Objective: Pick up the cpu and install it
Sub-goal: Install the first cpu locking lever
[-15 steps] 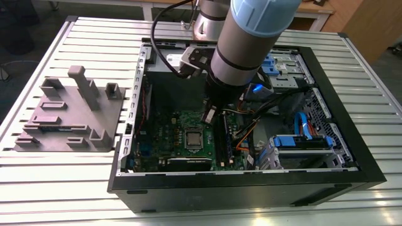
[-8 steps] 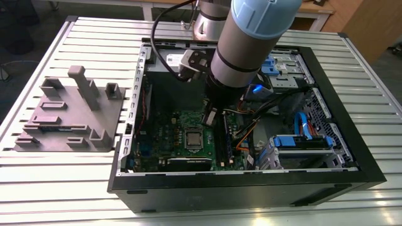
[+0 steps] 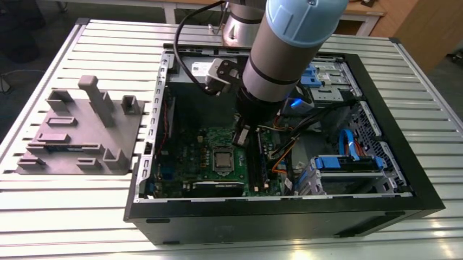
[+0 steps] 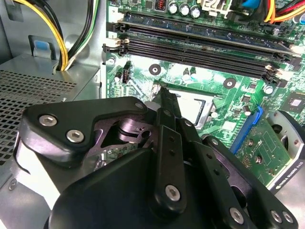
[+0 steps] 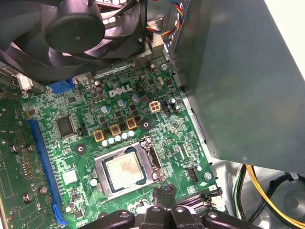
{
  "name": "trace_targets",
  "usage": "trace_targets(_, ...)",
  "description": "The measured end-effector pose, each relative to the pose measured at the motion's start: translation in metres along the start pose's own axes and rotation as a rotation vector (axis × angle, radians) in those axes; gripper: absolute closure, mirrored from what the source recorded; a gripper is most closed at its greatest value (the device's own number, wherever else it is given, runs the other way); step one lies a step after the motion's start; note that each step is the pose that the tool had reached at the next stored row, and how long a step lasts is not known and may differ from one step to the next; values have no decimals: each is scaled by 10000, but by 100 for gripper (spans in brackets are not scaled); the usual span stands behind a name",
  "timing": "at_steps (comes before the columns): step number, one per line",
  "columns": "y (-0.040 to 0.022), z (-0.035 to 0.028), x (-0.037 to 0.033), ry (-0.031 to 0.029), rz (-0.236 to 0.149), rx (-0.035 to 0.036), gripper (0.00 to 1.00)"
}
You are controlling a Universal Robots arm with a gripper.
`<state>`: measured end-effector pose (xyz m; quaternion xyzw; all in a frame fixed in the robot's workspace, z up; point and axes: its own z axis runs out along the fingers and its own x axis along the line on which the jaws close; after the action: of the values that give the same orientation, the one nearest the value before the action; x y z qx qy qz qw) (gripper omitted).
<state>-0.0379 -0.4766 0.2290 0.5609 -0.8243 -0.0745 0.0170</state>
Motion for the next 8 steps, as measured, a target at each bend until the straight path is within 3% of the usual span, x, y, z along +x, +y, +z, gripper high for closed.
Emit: trace_targets(8,2,2,2,6,-48,-3,90)
